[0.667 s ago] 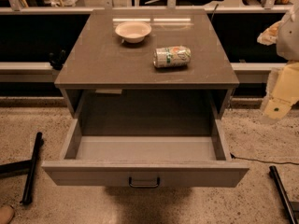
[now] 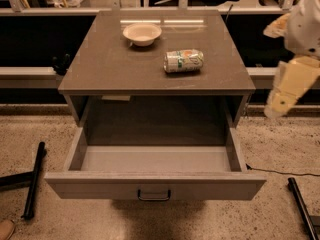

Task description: Place 7up can into top drawer

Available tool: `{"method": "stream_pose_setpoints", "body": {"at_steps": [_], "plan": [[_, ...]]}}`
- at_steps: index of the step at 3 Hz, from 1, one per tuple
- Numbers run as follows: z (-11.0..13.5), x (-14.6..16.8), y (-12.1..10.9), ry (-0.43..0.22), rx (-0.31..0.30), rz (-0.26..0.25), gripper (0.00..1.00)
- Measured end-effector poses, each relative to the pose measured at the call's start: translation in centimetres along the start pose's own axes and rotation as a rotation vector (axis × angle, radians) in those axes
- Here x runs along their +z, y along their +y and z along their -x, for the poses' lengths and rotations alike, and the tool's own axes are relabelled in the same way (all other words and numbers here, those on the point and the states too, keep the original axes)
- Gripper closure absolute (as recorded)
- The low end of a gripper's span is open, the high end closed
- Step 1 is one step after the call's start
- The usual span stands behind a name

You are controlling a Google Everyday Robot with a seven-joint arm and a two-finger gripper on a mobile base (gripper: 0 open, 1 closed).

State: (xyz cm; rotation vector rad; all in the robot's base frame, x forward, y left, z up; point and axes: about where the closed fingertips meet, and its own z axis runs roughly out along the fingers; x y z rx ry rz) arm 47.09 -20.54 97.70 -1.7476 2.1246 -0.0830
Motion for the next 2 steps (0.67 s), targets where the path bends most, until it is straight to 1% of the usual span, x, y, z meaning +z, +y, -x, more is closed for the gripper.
{"method": "stream_pose_setpoints", "body": {"at_steps": [1,2], "plan": [[2.5,2.5,-4.0,-0.085,-0.074,-0.018,0.0],[6.7,7.7,-8.3,-0.161,-0.159,0.005,0.0]]}}
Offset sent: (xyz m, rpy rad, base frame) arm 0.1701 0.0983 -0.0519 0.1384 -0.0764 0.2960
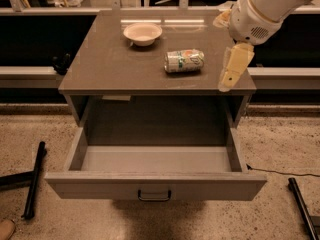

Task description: Place 7up can into top drawer

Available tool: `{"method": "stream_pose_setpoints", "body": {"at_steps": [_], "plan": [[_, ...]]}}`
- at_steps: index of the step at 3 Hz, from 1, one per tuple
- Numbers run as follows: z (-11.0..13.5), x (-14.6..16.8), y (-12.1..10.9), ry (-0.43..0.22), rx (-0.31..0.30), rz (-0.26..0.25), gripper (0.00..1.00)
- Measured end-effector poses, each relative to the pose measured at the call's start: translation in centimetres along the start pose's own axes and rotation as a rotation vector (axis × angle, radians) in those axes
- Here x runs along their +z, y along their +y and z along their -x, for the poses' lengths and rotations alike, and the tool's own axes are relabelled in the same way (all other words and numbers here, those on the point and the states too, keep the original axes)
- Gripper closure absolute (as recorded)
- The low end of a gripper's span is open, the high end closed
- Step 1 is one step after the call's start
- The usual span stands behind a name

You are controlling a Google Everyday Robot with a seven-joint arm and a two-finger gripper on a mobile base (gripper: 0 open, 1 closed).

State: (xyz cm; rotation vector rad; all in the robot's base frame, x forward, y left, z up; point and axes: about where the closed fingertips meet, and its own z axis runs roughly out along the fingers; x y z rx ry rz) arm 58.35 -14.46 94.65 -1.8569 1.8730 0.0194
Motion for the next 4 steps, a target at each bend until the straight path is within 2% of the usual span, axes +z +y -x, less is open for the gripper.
{"method": "stream_pose_setpoints", "body": {"at_steps": [1,3,4], "plan": [[0.0,0.1,0.0,0.0,-0.001,-0.001,0.0],[-0.2,4.0,-4.6,0.012,-0.058,-0.063,0.0],[0.1,7.1,-7.1,0.016,-0.074,-0.063,0.0]]}}
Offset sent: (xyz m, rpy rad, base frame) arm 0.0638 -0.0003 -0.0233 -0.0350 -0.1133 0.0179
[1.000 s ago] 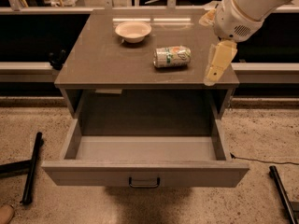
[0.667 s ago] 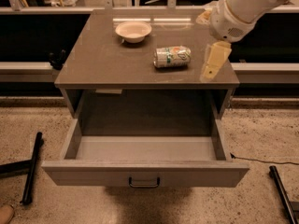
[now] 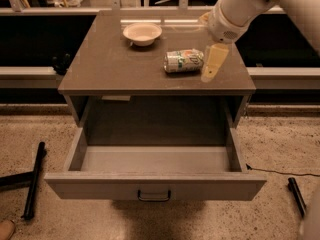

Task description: Place 7up can into top drawer

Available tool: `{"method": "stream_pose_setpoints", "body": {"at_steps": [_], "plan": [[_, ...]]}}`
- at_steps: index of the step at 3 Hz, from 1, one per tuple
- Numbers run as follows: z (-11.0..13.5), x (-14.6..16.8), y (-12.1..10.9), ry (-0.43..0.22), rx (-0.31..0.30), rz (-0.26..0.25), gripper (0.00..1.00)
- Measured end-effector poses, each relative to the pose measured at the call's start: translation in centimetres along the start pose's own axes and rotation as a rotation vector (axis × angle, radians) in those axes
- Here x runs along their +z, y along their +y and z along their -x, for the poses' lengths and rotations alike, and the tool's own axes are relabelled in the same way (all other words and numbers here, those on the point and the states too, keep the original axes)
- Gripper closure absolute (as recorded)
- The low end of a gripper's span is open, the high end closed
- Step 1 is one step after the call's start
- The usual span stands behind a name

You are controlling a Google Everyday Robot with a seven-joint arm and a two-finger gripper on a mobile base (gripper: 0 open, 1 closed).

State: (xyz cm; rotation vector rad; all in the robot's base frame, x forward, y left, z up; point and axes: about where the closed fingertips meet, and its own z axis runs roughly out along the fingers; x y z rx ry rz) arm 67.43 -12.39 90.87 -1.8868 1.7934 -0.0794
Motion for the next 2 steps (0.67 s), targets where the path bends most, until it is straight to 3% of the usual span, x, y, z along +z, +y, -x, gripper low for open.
{"method": "stream_pose_setpoints", "body": {"at_steps": [2], "plan": [[0.2,4.0,-1.9,0.014,-0.015,0.038,0.0]]}}
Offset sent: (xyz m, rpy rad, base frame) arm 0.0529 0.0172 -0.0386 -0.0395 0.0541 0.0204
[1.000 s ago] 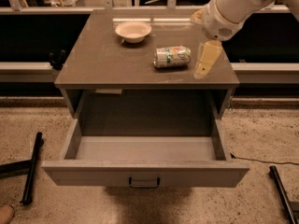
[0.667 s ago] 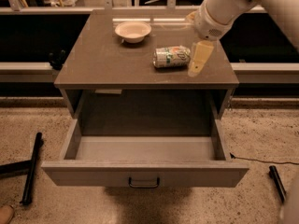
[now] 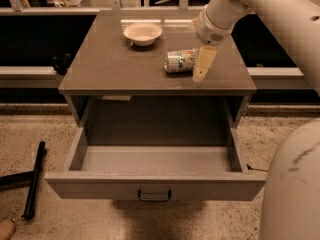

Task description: Place 7up can into top drawer

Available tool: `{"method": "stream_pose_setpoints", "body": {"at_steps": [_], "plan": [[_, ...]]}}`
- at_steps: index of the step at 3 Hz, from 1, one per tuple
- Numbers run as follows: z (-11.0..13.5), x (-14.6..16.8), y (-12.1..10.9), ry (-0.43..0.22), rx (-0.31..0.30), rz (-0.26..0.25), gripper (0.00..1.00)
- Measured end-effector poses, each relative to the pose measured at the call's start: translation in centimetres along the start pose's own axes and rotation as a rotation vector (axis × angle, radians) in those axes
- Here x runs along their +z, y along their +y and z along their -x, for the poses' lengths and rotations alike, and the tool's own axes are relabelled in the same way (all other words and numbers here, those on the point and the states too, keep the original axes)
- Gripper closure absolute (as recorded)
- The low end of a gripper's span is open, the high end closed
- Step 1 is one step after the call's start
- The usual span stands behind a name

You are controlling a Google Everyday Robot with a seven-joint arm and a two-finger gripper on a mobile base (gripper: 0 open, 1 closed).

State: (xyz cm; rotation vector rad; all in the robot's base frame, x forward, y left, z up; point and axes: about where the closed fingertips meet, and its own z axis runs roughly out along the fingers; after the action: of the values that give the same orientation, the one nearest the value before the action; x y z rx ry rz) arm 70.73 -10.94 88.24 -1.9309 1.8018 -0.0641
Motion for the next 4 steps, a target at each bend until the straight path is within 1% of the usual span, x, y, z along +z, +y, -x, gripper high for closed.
{"method": "stream_pose_setpoints", "body": {"at_steps": [1,2,3,4], "plan": [[0.0,2.8,-0.7,0.008,-0.005,0.044,0.0],[-0.3,4.4,-1.0,0.01,-0.004,0.069,0.0],[-0.5,5.6,-1.2,0.01,-0.002,0.087,0.18],[-0.5,5.8,-1.4,0.0,-0.011,0.086,0.49]]}}
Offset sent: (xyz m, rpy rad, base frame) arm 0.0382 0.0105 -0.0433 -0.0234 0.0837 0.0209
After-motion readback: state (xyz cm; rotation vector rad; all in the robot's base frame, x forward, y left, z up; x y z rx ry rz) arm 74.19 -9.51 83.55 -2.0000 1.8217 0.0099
